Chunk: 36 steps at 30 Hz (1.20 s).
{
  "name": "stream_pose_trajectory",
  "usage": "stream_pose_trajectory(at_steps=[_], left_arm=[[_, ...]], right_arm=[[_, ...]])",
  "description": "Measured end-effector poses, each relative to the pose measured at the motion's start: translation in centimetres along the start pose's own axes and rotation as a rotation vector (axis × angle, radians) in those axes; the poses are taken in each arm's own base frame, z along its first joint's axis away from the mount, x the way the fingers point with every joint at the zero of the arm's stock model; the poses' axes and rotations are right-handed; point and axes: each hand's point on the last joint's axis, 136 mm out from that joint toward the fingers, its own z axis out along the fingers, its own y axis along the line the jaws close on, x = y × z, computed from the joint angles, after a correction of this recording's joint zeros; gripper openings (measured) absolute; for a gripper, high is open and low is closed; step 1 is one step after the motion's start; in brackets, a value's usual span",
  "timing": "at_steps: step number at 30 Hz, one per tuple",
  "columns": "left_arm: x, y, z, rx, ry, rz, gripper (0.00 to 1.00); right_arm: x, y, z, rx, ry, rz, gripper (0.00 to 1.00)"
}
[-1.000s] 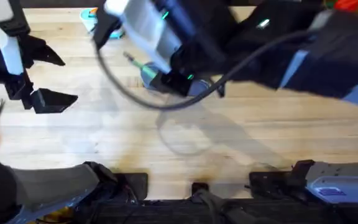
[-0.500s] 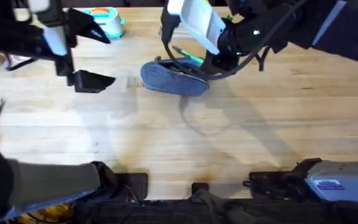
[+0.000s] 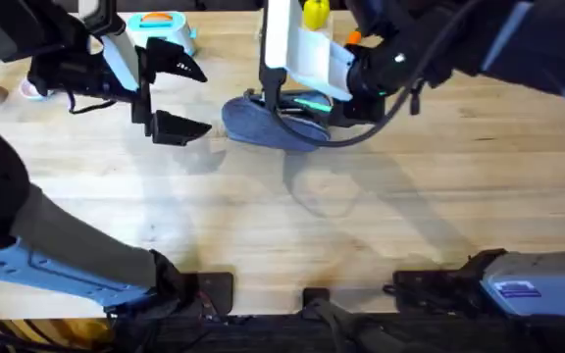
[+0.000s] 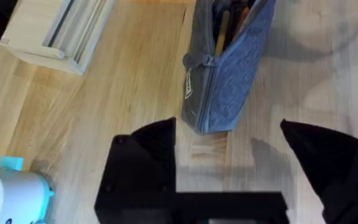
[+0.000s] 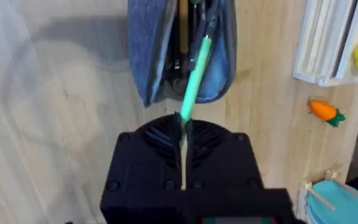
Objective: Unzip the bag, pick up the pens from the table one at a time and place them inside, then zip the bag closed.
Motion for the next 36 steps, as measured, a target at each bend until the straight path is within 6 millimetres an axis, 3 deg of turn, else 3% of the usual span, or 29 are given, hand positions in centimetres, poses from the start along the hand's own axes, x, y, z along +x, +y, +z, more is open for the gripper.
stream_pose_trajectory(at_steps=[6,7,9,15,23,24,26,27,29,36], left_arm=[[-0.3,0.1,0.0,-0.007,-0.017,0.002,0.993],[-0.3,0.1,0.0,-0.007,-0.019,0.002,0.993],[-0.3,0.1,0.0,-0.007,-0.020,0.002,0.993],[-0.3,0.2,0.0,-0.008,-0.021,0.002,0.993],[-0.3,0.2,0.0,-0.008,-0.021,0.002,0.993],[-0.3,0.2,0.0,-0.008,-0.021,0.002,0.993],[-0.4,0.2,0.0,-0.008,-0.021,0.002,0.993],[-0.4,0.2,0.0,-0.008,-0.021,0.002,0.993],[-0.4,0.2,0.0,-0.008,-0.021,0.002,0.993],[-0.3,0.2,0.0,-0.008,-0.021,0.002,0.993]], right_arm=[[-0.8,-1.1,3.5,0.007,-0.005,-0.008,0.034],[-1.5,-1.9,5.0,0.028,-0.023,-0.013,0.034],[-2.2,-2.3,5.8,0.038,-0.043,-0.018,0.034],[-4.3,-2.1,7.4,0.043,-0.095,-0.052,0.034],[-4.9,-1.4,8.1,0.018,-0.107,-0.062,0.035],[-4.9,-1.4,8.1,0.018,-0.107,-0.061,0.063],[-4.9,-1.4,8.1,0.020,-0.110,-0.060,0.302],[-5.0,-1.5,8.1,0.022,-0.112,-0.060,0.722],[-5.0,-1.5,8.1,0.023,-0.112,-0.058,0.961],[-4.9,-1.4,8.1,0.013,-0.110,0.043,0.997]])
